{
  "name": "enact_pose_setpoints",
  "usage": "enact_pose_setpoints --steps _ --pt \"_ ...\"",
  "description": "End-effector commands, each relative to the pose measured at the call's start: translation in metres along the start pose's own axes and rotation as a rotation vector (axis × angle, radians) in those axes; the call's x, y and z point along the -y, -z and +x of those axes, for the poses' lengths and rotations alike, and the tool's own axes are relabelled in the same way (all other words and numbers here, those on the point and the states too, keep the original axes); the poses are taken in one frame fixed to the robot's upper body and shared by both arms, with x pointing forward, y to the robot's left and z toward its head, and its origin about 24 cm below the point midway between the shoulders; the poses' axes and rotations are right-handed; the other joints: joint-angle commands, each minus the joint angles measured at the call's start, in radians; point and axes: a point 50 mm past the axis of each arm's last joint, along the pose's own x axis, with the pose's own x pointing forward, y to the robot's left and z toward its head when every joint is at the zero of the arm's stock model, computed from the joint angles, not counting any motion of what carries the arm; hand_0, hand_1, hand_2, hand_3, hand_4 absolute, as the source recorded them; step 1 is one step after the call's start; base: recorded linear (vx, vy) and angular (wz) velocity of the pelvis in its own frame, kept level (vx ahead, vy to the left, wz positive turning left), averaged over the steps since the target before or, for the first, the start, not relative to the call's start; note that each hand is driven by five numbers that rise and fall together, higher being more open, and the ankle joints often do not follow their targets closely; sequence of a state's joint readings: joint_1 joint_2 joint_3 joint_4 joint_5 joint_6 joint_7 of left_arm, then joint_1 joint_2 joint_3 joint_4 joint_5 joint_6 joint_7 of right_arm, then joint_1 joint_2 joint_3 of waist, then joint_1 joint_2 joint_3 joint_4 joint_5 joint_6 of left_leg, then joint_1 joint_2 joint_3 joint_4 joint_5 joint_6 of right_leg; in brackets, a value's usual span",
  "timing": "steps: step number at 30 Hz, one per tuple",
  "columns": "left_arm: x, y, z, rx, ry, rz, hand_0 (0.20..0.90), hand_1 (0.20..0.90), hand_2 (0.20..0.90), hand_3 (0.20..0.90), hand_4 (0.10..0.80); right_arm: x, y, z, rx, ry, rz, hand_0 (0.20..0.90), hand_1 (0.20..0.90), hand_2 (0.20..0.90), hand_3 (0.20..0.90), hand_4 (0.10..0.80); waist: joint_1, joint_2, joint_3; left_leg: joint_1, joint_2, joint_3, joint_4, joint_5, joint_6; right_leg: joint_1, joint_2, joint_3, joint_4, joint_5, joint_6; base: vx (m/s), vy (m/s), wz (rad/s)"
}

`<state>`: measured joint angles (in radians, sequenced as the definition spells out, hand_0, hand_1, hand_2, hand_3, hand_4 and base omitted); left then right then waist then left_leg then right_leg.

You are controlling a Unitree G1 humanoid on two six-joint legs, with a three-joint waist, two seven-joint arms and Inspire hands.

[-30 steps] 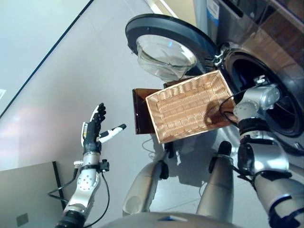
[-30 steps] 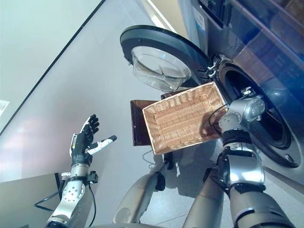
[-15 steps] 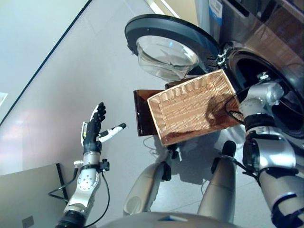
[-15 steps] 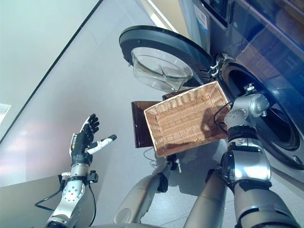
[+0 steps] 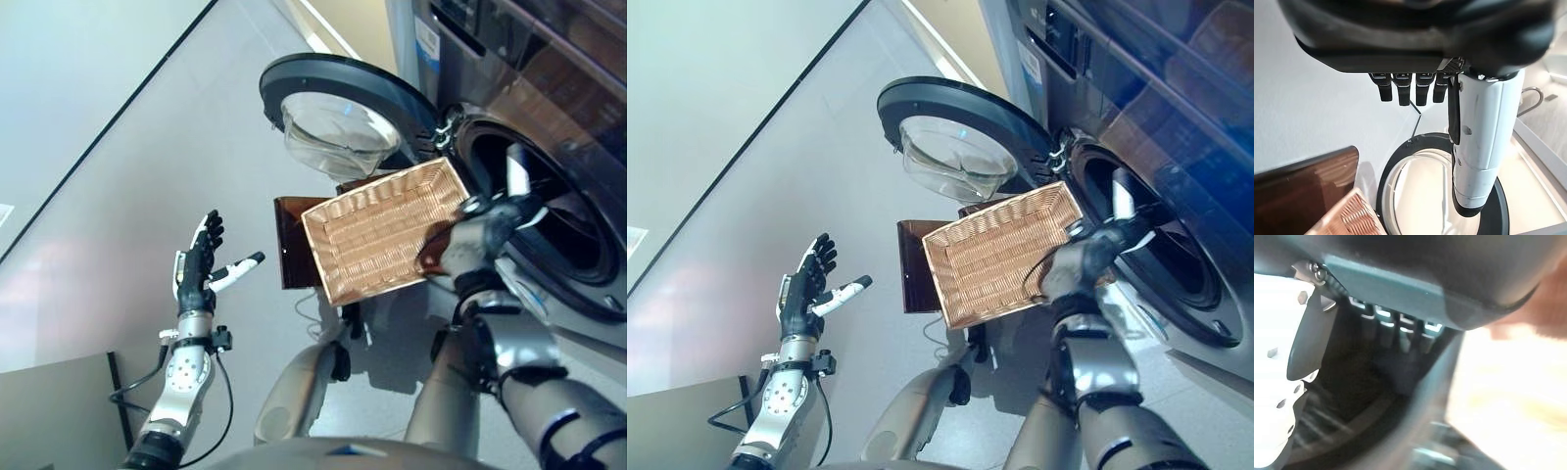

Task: Pick up the clothes and place them into the washing machine

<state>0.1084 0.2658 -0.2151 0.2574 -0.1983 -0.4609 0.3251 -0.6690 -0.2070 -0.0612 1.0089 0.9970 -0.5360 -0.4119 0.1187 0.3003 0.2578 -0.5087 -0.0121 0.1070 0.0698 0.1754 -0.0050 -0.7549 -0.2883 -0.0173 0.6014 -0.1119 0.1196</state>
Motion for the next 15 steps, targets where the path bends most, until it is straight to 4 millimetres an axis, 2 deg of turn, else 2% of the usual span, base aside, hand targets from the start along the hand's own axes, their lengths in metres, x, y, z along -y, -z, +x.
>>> enact_pose_setpoints --steps 1,5,7,9,10,11,15 --pt "-0.017 -0.011 0.013 0.08 -0.061 0.048 0.9 0.9 0.9 0.9 0.8 -0.006 0.018 -0.02 -0.026 -0.151 0.0 0.9 0.9 0.9 0.9 0.8 0.003 -0.046 -0.043 -0.053 0.028 -0.012 0.101 -0.143 -0.049 0.137 -0.012 -0.006 -0.265 0.073 0.007 0.011 -0.018 -0.04" --pt "-0.018 0.003 0.009 0.017 -0.064 0.076 0.9 0.9 0.9 0.9 0.8 0.027 0.041 -0.036 -0.108 -0.135 -0.061 0.9 0.9 0.9 0.9 0.8 -0.021 -0.089 -0.043 -0.024 0.038 -0.012 0.102 -0.148 -0.052 0.191 -0.006 -0.014 -0.305 0.088 0.01 0.017 -0.02 -0.02" --pt "-0.019 0.018 0.005 -0.054 -0.072 0.092 0.9 0.9 0.9 0.9 0.8 0.042 0.05 -0.046 -0.144 -0.137 -0.09 0.9 0.9 0.9 0.9 0.8 -0.037 -0.12 -0.045 0.008 0.047 -0.01 0.1 -0.152 -0.055 0.235 0.002 -0.018 -0.332 0.096 0.013 0.049 -0.051 -0.07" --pt "-0.02 0.029 0.002 -0.113 -0.077 0.096 0.9 0.9 0.9 0.9 0.8 0.057 0.052 -0.051 -0.162 -0.146 -0.14 0.9 0.9 0.9 0.9 0.8 -0.052 -0.148 -0.051 0.043 0.055 -0.006 0.098 -0.157 -0.057 0.28 0.008 -0.023 -0.36 0.102 0.015 0.07 -0.047 -0.09" --pt "-0.024 0.045 -0.002 -0.196 -0.096 0.102 0.9 0.9 0.9 0.9 0.8 0.078 0.051 -0.056 -0.18 -0.156 -0.208 0.9 0.9 0.9 0.9 0.8 -0.073 -0.182 -0.061 0.086 0.063 0.0 0.088 -0.159 -0.062 0.332 0.016 -0.025 -0.398 0.113 0.02 0.048 -0.037 -0.15" --pt "-0.024 0.045 -0.002 -0.196 -0.096 0.101 0.9 0.9 0.9 0.9 0.8 0.078 0.051 -0.056 -0.18 -0.156 -0.209 0.9 0.9 0.9 0.9 0.8 -0.073 -0.181 -0.06 0.089 0.064 0.0 0.083 -0.153 -0.062 0.336 0.017 -0.026 -0.406 0.12 0.019 0.083 -0.069 -0.2" --pt "-0.038 0.076 -0.022 -0.365 -0.106 0.198 0.9 0.9 0.9 0.9 0.8 0.134 0.051 -0.069 -0.238 -0.148 -0.517 0.9 0.9 0.9 0.9 0.8 -0.094 -0.232 -0.109 0.206 0.073 0.011 0.03 -0.147 -0.067 0.462 0.018 -0.047 -0.497 0.147 0.031 0.114 -0.05 -0.27"
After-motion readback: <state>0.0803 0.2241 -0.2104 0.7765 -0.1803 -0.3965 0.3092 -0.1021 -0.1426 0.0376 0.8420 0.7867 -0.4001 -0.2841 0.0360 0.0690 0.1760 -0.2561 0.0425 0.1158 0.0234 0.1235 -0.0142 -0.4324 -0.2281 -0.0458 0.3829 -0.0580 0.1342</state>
